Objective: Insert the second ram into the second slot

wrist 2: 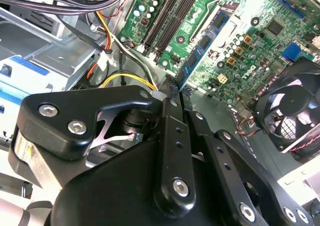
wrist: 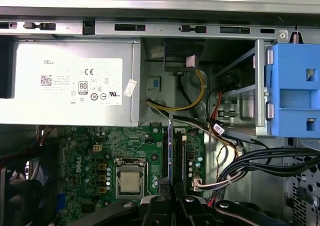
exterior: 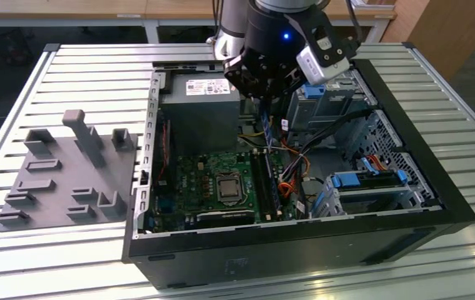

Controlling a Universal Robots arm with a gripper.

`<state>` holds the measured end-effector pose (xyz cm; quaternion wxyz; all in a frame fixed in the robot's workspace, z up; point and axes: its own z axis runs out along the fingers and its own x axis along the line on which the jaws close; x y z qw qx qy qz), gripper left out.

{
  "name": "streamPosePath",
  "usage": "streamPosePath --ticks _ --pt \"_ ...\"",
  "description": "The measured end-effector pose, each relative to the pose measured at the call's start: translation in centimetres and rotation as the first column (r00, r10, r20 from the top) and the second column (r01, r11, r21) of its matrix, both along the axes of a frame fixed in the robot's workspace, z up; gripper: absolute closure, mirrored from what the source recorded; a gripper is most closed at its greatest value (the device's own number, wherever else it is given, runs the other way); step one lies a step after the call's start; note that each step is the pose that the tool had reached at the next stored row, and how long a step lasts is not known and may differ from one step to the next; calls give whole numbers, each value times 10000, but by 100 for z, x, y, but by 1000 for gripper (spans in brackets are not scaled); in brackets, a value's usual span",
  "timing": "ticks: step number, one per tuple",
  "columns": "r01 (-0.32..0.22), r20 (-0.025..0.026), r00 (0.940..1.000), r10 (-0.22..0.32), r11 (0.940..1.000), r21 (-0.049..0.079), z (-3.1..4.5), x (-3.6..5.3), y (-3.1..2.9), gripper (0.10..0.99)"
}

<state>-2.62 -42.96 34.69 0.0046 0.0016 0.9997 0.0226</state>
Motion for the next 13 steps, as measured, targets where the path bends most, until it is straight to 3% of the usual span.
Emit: streamPosePath --ticks 13 --pt "0 0 10000 0 10000 0 -36 0 0 949"
